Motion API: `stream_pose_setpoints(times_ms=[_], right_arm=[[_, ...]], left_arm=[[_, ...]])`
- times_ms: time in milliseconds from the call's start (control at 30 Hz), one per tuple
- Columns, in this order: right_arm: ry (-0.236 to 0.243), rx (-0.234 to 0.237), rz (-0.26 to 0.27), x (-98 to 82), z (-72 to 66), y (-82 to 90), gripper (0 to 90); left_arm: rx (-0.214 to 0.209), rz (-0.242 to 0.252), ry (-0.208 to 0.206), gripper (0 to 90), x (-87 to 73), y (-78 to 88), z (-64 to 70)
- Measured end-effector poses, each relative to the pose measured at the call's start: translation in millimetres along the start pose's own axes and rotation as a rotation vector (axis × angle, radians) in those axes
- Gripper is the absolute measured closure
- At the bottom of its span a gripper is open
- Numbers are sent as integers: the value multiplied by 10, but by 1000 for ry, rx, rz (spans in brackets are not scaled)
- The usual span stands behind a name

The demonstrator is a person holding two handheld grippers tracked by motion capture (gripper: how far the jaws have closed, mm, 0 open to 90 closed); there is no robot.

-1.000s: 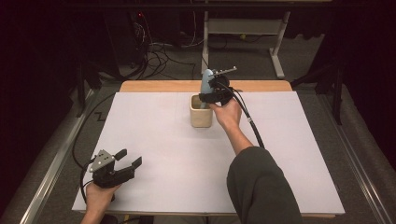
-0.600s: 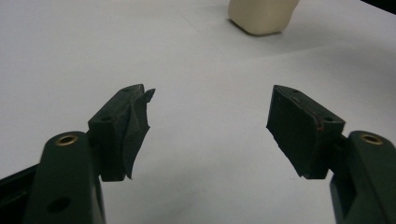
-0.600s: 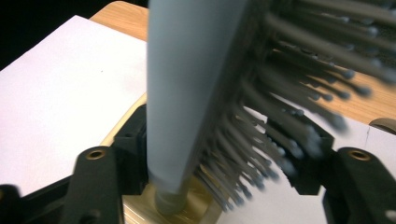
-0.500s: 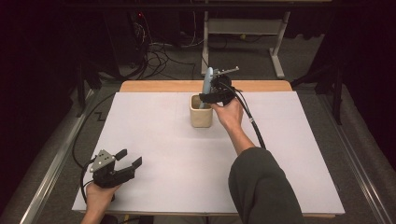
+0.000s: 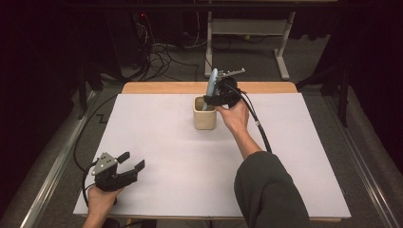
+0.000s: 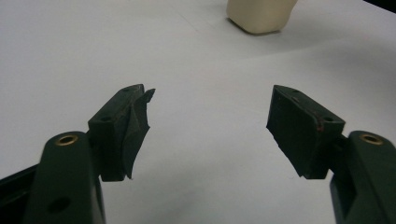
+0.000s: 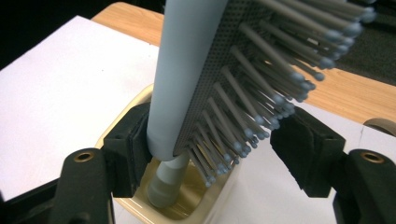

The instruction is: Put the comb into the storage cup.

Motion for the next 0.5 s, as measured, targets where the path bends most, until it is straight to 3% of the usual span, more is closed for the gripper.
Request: stream_pose_setpoints(times_ms=[500], right_arm=[[8,14,22,-105,-9,94,313]], left_arm=[[-1,-2,-2,298,-1,4,-1]])
Point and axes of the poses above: each handheld gripper's, and its own axes: y roughly backward along the jaws, x roughly out of its top, z roughly to its right, the point moved 6 cm from there along -y, roughly forward along the jaws, and after that the axes turned 3 degrees about x, right-handed, at the moved point
